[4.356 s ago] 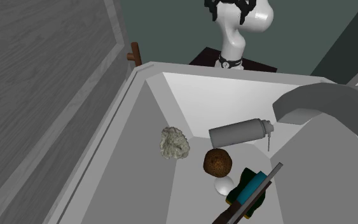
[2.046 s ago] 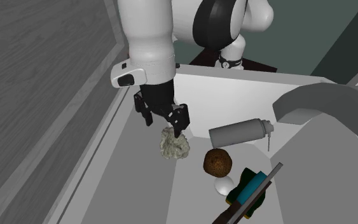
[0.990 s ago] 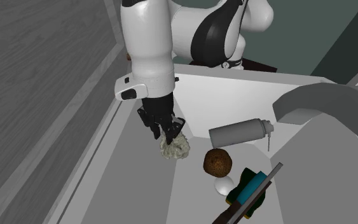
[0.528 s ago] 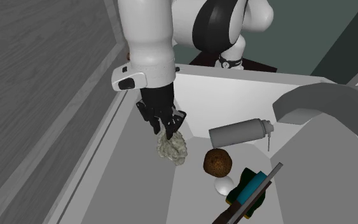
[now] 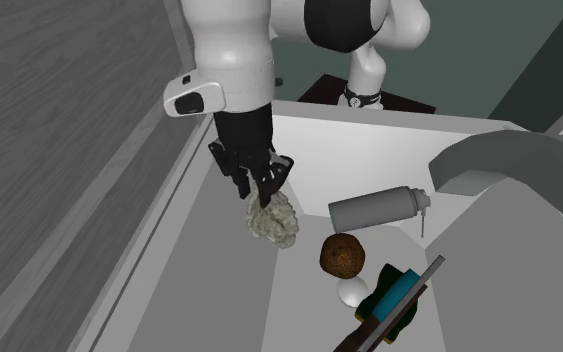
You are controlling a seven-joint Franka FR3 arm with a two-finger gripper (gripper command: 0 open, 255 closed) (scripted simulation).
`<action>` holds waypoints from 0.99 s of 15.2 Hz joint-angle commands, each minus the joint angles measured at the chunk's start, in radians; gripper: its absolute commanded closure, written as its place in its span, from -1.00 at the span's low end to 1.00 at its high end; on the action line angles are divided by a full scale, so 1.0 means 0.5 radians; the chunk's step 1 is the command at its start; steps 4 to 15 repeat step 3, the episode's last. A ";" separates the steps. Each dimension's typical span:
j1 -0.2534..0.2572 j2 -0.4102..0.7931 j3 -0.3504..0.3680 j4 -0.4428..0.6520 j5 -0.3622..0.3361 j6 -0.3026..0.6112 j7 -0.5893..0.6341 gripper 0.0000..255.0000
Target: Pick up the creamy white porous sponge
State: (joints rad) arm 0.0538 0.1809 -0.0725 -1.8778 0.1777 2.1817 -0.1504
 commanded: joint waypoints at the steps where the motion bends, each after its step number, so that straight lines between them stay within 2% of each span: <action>1: -0.001 -0.018 -0.002 0.039 -0.007 -0.057 0.009 1.00; 15: -0.001 -0.020 -0.002 0.042 -0.008 -0.061 0.010 1.00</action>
